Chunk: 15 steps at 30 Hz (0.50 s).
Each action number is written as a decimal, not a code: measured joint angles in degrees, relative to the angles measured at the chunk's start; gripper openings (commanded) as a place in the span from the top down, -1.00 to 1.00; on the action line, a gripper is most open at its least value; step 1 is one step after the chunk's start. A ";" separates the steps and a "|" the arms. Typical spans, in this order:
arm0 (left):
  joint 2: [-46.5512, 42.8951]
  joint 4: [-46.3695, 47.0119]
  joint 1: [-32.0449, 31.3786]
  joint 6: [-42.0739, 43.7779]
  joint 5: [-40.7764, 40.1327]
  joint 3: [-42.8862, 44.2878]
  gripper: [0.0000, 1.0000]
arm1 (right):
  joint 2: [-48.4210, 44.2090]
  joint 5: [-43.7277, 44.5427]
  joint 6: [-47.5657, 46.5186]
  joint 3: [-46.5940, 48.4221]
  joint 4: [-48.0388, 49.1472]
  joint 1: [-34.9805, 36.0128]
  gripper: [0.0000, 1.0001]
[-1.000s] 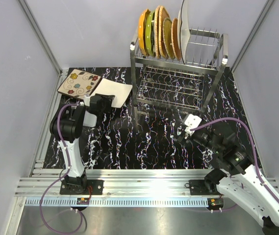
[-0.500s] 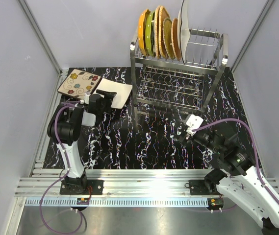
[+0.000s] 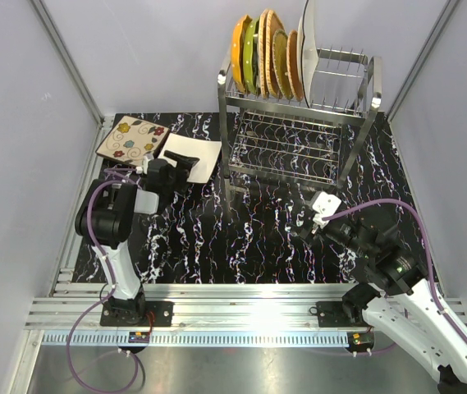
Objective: Unload the plates from the dish rack
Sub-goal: Place the plate on the table
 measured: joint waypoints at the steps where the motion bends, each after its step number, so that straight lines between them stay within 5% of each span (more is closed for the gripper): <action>1: -0.24 -0.35 -0.02 0.35 0.24 -0.11 -0.98 | 0.00 0.00 0.02 0.00 0.00 0.00 -0.83; 15: -4.04 -4.20 -0.07 5.20 3.37 -2.62 -0.98 | 0.17 -0.44 0.55 0.15 0.00 -0.09 -0.83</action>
